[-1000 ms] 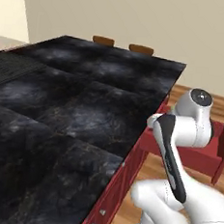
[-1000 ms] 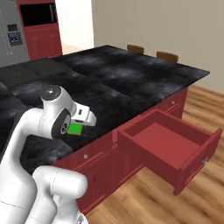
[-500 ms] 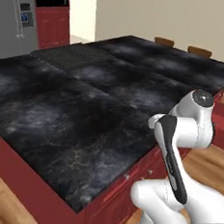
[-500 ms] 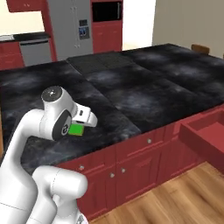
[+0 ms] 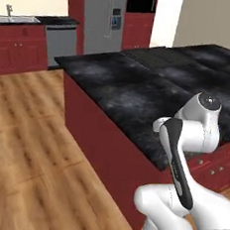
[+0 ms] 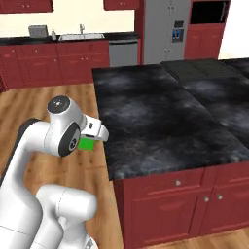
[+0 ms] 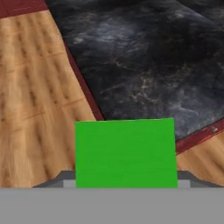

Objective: Restock the sink supplies by placing the sponge and soap dispenser on the counter and next to the sink. Make sure the soap dispenser is upright.

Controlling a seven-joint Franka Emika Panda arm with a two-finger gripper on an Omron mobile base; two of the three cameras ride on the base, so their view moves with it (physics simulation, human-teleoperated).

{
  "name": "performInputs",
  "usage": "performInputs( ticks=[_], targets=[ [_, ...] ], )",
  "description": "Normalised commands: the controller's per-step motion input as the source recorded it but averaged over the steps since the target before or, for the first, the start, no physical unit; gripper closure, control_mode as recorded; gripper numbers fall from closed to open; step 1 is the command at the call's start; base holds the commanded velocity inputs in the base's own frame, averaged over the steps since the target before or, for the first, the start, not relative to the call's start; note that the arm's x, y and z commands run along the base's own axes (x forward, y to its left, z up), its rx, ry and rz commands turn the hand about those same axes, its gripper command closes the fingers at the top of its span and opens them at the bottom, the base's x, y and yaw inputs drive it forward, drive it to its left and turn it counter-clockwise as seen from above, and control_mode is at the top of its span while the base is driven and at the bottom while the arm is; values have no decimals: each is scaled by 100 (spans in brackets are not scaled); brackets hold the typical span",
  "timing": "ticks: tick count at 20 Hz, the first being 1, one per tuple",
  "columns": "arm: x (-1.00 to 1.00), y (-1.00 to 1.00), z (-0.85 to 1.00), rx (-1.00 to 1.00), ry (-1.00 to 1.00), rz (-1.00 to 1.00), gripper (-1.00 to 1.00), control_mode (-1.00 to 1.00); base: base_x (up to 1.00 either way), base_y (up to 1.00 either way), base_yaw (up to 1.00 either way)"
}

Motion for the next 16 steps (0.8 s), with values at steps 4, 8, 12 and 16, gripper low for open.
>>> performInputs(
  ticks=[4,8,12,16],
  targets=[
    [0,0,0,0,0,0,100,100,8,100,42],
    [0,0,0,0,0,0,100,100,69,100,31],
    [0,0,0,0,0,0,100,100,100,74,22],
    [0,0,0,0,0,0,100,100,100,36,9]
  ],
)
